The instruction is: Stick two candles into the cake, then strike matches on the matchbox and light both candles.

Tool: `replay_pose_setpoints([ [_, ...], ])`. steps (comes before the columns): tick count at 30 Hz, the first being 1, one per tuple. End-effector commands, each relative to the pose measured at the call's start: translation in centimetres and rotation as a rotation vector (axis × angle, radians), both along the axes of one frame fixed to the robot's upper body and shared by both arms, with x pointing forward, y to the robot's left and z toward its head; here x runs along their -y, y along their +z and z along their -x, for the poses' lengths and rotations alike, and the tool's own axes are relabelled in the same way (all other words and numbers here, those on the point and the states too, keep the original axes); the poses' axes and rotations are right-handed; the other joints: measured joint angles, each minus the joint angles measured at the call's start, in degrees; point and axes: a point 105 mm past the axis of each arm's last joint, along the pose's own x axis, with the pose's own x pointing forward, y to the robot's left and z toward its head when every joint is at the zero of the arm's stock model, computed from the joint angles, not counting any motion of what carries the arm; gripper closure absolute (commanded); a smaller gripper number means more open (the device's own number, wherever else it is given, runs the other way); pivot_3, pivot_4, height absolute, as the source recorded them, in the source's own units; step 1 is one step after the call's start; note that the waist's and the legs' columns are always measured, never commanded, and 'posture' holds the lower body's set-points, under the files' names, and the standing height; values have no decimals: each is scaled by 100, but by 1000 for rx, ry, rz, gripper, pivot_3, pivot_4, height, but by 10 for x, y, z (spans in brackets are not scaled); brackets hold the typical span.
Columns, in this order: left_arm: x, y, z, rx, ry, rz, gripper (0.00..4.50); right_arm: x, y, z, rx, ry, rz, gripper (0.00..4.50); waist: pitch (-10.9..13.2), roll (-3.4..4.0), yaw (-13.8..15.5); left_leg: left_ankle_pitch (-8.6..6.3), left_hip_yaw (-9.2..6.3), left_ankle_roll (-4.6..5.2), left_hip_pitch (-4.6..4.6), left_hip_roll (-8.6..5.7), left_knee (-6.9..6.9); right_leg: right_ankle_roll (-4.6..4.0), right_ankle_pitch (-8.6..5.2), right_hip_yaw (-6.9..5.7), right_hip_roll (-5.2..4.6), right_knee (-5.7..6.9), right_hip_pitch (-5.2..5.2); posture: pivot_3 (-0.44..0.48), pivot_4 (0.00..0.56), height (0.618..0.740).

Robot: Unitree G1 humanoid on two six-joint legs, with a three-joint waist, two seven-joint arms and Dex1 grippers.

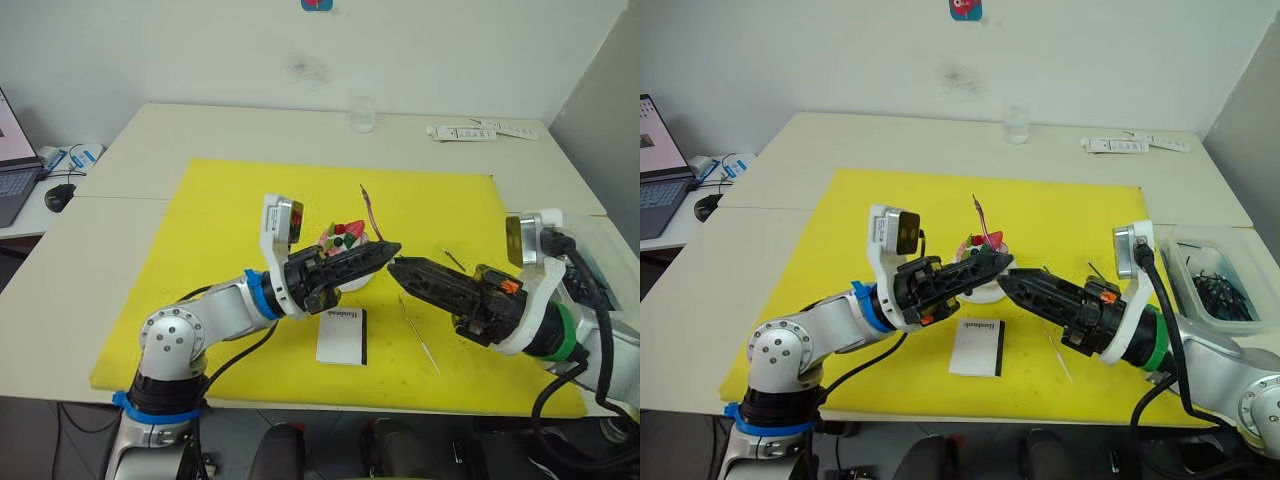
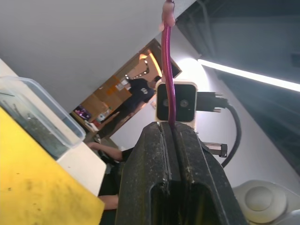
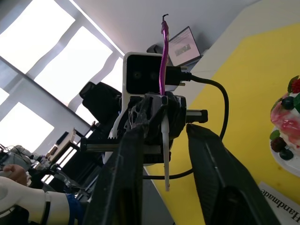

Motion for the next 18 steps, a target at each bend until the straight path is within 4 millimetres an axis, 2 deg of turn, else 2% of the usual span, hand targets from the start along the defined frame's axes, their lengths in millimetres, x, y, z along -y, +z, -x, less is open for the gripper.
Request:
replay_pose_setpoints([
  [1,-18,22,-5,150,95,-37,4500,9,0,-1,130,-18,153,1491,1,2,1,0,0,0,0,0,0,0,0,0,0,0,0,0,150,740],
  [5,-42,29,-22,252,259,-150,4500,15,-5,-7,292,-36,358,36,2,2,2,0,0,0,0,4,-4,0,0,-2,0,-6,-1,0,150,740],
  [10,-76,34,-58,396,559,-295,4500,9,1,-14,463,-17,459,36,5,2,11,0,2,-1,-2,4,-6,0,0,-2,0,-14,-3,0,150,740],
  [12,-84,29,-72,466,648,-371,4500,5,5,-21,520,-27,484,36,6,3,12,-1,2,-1,-3,4,-6,0,0,-3,-6,-15,-4,0,150,740],
  [18,-80,5,-88,548,660,-452,4500,-5,4,-38,582,-34,542,36,8,2,18,-1,8,-2,-12,6,-7,-1,0,-1,-14,-22,-9,0,150,740],
])
